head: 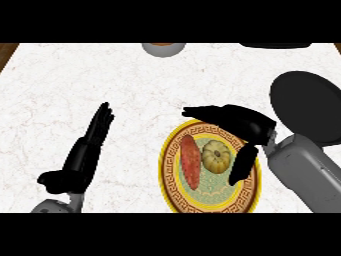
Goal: Pick the sweet potato from the plate and place it in the pan
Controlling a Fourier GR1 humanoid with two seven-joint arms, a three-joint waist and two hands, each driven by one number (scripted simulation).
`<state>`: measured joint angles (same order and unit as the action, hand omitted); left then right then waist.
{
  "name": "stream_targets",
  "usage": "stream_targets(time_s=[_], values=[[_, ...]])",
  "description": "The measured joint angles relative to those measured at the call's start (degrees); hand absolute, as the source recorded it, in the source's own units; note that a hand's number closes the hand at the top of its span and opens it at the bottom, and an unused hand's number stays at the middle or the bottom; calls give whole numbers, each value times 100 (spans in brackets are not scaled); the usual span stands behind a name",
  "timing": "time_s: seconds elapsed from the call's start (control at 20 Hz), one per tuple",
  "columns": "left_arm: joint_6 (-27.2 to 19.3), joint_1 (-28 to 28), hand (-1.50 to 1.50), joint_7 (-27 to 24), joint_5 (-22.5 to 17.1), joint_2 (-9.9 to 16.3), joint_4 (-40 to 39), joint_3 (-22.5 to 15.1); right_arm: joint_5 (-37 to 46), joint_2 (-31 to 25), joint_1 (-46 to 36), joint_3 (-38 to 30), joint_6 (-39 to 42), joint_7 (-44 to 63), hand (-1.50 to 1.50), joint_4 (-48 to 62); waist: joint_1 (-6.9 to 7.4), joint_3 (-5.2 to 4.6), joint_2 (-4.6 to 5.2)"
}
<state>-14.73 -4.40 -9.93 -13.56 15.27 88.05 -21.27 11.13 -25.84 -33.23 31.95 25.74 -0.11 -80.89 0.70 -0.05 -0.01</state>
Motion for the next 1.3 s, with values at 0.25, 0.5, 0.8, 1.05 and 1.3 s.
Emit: stream_targets(time_s=[0.25,0.5,0.8,1.05,1.3], values=[[90,-22,0,128,34,-31,65,105,698,353,-61,358,111,359,-150,130,-23,2,0],[201,56,0,161,205,-193,85,226,1264,732,237,276,248,476,-150,126,-45,4,-1],[364,-67,0,332,355,-330,72,472,1829,1129,376,16,330,350,-150,433,-51,4,1],[407,193,0,329,568,-486,280,457,2155,1401,457,-289,272,49,-150,763,-44,5,1],[598,128,0,310,626,-578,144,676,2443,1636,319,-591,368,-197,-150,1181,-44,3,-1]])
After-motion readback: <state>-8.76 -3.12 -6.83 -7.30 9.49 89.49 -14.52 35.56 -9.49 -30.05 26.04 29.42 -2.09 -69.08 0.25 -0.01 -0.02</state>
